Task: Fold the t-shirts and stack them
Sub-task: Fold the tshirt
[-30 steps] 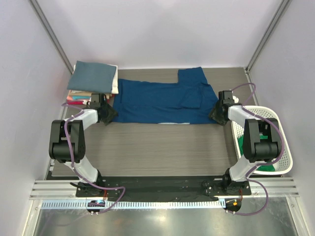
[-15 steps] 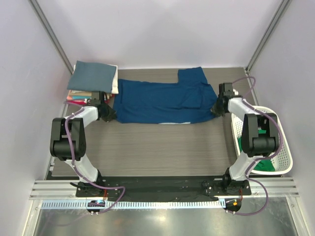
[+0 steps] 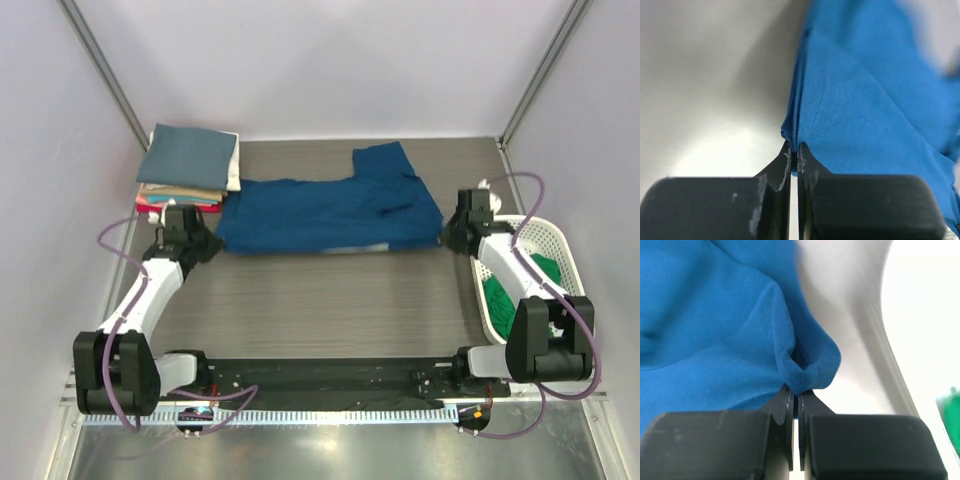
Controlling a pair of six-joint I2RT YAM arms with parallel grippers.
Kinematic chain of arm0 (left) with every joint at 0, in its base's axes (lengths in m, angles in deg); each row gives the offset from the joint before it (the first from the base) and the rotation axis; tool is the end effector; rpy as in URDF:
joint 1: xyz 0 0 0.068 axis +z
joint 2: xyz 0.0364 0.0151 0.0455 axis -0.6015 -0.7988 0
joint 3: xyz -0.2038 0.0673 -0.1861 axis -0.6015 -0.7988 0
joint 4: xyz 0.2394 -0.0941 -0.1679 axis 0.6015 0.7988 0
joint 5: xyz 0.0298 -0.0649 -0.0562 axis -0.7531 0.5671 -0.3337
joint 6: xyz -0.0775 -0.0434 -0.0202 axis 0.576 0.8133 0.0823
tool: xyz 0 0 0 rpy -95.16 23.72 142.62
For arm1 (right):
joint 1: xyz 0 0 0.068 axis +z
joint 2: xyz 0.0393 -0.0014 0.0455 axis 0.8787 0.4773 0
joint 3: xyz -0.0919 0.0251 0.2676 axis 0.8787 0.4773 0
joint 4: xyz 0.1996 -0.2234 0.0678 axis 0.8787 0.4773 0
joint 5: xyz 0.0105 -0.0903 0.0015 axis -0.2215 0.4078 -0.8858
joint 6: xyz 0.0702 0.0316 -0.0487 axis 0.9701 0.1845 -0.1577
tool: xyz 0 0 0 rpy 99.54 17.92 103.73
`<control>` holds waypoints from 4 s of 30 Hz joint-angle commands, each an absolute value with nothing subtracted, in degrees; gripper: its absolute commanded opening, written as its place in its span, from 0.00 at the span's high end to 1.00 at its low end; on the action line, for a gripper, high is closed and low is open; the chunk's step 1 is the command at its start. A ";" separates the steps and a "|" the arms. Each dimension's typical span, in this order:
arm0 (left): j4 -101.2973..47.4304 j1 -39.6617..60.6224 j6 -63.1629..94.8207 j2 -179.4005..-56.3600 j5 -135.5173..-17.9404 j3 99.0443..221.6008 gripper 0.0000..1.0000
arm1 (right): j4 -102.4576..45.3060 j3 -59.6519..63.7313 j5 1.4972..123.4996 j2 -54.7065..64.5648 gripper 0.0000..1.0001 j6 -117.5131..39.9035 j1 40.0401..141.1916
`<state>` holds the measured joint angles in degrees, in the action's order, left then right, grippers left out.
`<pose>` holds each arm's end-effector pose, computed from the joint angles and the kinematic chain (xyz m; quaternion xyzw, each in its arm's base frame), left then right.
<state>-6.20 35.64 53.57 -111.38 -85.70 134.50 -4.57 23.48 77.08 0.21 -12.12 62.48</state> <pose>0.3317 -0.0067 0.2111 -0.3726 0.8309 -0.1716 0.3759 0.3556 -0.0037 0.2133 0.2811 0.8847 0.0552 0.3678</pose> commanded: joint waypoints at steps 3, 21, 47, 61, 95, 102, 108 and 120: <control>1.70 35.84 55.05 -104.46 -86.84 125.08 1.00 | 2.54 33.72 79.98 -5.56 0.99 -11.78 62.19; 17.70 35.84 62.78 -77.99 -85.35 119.61 0.64 | 14.41 41.73 71.11 -31.49 0.29 -2.12 62.28; 15.51 35.92 37.30 -86.33 -85.34 133.59 0.29 | -0.79 -50.36 62.40 61.90 0.23 -25.84 65.88; 15.25 35.93 37.03 -87.91 -83.76 133.24 0.29 | -2.53 -54.96 64.52 73.18 0.41 -29.27 69.93; -12.17 35.93 38.88 -151.53 -96.68 161.36 0.41 | -9.22 -42.56 52.83 70.01 0.99 -29.27 69.40; -11.91 35.40 40.55 -156.38 -95.63 163.83 0.49 | -9.92 -42.47 51.07 70.63 0.99 -28.48 68.70; -12.00 34.69 41.51 -157.70 -95.45 163.47 0.78 | -10.45 -42.30 49.84 71.15 0.99 -27.95 68.08; -8.93 32.68 45.73 -146.72 -92.02 162.16 1.00 | -10.71 -36.42 47.38 60.88 0.99 -29.27 67.99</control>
